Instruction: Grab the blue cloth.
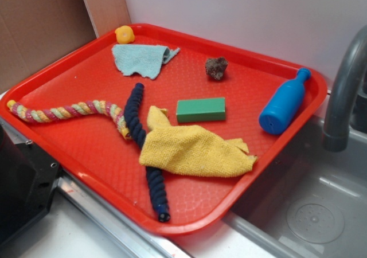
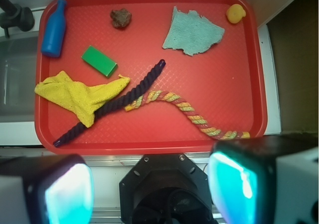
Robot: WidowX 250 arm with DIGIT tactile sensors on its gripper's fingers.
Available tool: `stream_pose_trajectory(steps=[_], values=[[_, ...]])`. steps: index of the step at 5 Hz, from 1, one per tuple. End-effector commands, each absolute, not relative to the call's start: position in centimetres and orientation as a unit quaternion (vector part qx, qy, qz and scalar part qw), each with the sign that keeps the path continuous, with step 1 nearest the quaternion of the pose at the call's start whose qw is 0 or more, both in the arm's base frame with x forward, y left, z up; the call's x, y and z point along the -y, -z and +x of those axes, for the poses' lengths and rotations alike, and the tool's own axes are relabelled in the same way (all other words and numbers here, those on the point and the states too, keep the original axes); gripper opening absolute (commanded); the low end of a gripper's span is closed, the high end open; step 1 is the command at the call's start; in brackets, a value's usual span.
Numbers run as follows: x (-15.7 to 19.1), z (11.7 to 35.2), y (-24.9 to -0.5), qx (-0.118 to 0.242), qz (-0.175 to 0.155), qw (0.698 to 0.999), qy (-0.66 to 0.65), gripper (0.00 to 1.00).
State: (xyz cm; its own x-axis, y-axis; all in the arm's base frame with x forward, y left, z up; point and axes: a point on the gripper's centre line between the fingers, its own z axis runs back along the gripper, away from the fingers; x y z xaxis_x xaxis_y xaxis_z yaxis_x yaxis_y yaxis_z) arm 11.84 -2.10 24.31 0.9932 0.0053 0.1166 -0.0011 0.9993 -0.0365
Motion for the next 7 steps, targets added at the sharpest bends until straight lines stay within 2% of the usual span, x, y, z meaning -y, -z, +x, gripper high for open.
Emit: stream_pose_trajectory(steps=[1,2,3,4,5,6,7], values=[[2.1,11.8,-24.3,0.058,-0.018,0.998,-0.002,1.00],[-0.9,16.3,-20.0,0.028,0.006,0.999,-0.039,1.00],[-3.1,20.9,-16.9,0.029,0.042,0.993,-0.105,1.00],[-5.8,24.5,-13.6,0.069,0.033,0.987,-0.143,1.00],[-7.4,26.4,-11.2,0.059,-0.029,0.998,-0.023,1.00],[-8.7,28.5,-8.4,0.033,0.011,0.994,0.105,1.00],[-7.6,29.4,-6.6,0.015,0.048,0.972,0.230,1.00]])
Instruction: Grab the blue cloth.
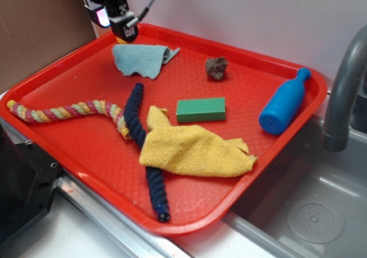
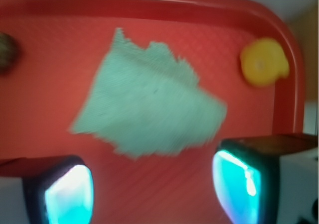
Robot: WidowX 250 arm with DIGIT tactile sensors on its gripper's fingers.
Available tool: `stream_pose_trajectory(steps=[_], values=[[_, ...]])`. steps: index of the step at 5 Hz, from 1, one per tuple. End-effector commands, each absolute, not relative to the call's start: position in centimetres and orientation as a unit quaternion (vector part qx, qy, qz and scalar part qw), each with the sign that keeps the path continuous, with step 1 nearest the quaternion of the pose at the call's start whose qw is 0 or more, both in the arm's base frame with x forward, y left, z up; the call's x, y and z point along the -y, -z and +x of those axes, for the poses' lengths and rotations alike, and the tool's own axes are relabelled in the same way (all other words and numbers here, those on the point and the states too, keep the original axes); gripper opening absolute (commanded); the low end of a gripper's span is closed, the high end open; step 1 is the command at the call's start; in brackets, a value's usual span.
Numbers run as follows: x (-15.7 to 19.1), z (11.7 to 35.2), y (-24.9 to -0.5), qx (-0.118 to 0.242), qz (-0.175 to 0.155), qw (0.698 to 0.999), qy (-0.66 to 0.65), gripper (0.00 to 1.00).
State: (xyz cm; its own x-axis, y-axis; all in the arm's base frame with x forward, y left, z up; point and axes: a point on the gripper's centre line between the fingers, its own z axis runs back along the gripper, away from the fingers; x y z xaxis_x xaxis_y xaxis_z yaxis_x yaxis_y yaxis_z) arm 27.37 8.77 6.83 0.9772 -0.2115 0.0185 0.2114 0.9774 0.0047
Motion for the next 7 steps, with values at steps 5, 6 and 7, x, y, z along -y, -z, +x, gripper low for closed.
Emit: stream_pose_trajectory(steps=[5,6,7], values=[[-9.1,28.4,-2.2,0.033,0.030,0.978,0.204,0.00],[-9.4,27.5,-2.9,0.037,0.032,0.980,0.191,0.00],[-9.5,27.2,-2.9,0.033,0.029,0.982,0.181,0.00]])
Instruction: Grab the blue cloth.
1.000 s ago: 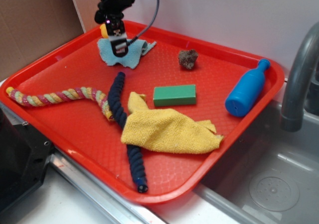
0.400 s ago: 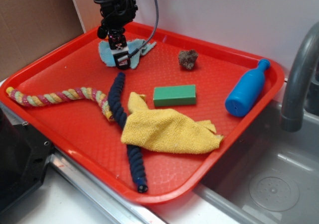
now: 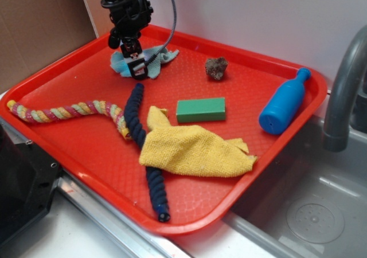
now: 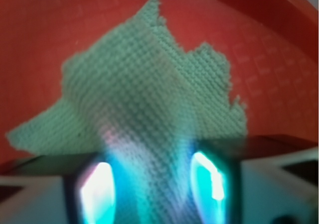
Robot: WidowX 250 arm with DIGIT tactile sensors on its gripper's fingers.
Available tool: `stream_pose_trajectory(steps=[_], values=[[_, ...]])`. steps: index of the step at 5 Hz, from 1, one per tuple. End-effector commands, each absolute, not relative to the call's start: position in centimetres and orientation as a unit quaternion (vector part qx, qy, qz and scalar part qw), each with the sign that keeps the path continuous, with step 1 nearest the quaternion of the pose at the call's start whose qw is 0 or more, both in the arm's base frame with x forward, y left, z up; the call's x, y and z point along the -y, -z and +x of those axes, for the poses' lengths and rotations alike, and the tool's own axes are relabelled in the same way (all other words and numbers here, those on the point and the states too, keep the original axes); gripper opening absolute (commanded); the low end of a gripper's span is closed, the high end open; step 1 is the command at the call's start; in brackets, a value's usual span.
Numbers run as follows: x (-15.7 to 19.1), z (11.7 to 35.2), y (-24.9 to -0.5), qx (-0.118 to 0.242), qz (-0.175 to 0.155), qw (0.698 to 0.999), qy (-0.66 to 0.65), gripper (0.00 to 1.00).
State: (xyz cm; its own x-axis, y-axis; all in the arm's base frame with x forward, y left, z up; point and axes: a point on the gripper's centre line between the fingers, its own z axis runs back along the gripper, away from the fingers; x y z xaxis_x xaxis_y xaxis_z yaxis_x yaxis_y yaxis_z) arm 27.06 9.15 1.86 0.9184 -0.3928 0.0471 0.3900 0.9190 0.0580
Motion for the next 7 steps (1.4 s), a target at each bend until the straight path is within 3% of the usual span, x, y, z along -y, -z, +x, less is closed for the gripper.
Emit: stream_pose_trajectory(steps=[1,2,3,4,5,6,7], values=[[-9.5,26.7,-2.7,0.024,0.026,0.985,0.168,0.00],[-9.1,25.4,-6.2,-0.001,0.064,0.994,0.092,0.00],[-7.4,21.6,-11.2,0.015,0.040,0.999,-0.033,0.00],[-6.3,18.4,-16.2,0.044,-0.008,0.986,-0.158,0.00],[-3.8,19.5,-21.1,0.026,0.043,0.988,-0.144,0.00],[-2.6,20.6,-23.4,0.017,0.035,0.990,-0.139,0.00],[-2.1,20.6,-23.5,0.019,0.020,0.990,-0.140,0.00]])
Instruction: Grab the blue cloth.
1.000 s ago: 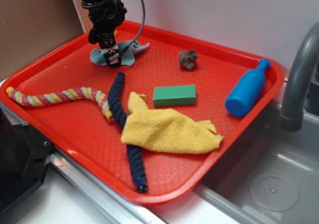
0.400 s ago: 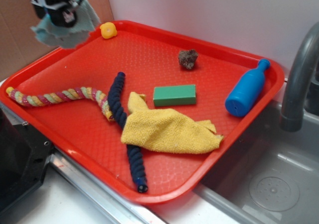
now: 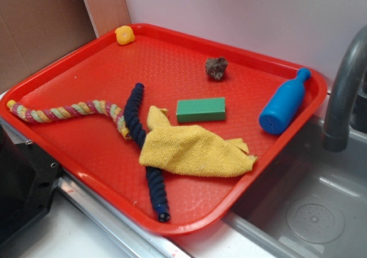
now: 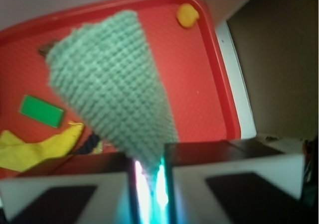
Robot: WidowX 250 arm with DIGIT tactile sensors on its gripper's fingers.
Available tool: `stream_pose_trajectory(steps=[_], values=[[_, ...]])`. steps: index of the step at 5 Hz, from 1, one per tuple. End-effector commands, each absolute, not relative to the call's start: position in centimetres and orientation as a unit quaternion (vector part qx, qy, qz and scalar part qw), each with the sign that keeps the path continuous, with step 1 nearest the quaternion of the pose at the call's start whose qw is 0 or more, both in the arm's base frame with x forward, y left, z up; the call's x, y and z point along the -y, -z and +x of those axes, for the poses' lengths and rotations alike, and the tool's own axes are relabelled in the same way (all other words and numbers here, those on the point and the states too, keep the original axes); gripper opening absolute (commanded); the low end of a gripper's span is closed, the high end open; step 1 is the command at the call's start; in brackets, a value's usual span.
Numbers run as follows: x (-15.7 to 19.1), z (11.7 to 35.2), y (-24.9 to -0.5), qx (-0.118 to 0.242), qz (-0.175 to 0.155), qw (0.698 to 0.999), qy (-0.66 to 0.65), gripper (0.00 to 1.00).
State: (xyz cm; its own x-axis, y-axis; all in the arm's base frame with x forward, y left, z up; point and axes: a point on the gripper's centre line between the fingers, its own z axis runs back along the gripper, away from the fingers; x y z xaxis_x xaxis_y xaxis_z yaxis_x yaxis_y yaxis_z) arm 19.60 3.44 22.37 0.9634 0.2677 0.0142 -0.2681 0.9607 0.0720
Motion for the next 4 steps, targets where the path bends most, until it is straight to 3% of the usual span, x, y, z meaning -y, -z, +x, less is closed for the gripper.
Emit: stream_pose_trajectory(steps=[1,4], values=[[-1.5,20.2,-22.8,0.025,0.025,0.990,-0.140,0.00],[-0.4,19.5,-21.2,0.043,0.016,0.990,-0.131,0.00]])
